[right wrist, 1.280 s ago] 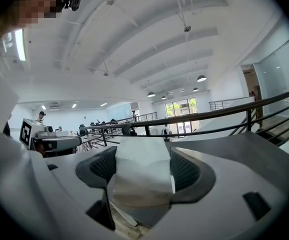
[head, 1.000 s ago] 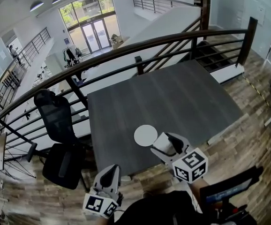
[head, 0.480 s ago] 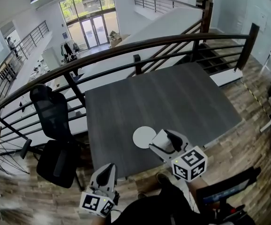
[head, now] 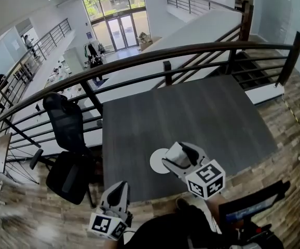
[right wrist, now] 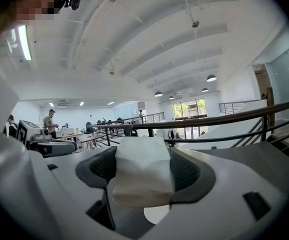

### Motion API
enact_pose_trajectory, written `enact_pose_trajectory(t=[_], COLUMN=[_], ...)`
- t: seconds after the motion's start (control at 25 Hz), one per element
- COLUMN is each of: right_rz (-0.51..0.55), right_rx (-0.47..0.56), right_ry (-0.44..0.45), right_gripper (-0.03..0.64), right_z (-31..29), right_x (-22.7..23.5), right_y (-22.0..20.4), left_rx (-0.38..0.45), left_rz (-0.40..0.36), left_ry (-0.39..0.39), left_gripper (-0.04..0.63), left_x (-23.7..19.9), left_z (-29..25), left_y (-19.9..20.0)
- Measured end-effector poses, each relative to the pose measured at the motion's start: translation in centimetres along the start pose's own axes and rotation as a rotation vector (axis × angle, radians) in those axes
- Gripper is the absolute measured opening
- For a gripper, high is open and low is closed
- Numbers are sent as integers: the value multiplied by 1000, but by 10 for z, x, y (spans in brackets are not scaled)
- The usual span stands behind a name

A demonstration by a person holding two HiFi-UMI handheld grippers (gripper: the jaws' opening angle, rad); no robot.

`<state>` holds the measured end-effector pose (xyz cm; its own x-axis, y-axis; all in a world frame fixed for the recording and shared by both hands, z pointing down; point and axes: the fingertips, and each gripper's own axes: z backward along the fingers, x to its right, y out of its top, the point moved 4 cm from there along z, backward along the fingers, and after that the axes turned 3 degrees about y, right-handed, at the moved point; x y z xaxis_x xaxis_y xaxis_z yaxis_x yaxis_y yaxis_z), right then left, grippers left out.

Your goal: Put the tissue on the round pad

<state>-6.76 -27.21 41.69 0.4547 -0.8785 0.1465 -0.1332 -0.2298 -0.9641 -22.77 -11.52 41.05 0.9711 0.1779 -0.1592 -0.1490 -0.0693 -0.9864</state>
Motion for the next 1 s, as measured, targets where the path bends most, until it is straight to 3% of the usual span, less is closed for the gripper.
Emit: enact_pose_trajectory(t=[0.28, 0.44, 1.0], right_rz=[-7, 2, 6], right_rx=[-31, -53, -166], right_ry=[77, 114, 227], right_gripper=[333, 333, 333], right_z=[-27, -48, -115], right_x=[21, 28, 54], right_y=[3, -4, -58], left_rx=[1, -46, -58], left_rz=[7, -21, -20], left_ry=[87, 169, 350], left_gripper=[3, 3, 3], left_x=[4, -8, -17], left_z=[-7, -3, -4], left_y=[8, 0, 1])
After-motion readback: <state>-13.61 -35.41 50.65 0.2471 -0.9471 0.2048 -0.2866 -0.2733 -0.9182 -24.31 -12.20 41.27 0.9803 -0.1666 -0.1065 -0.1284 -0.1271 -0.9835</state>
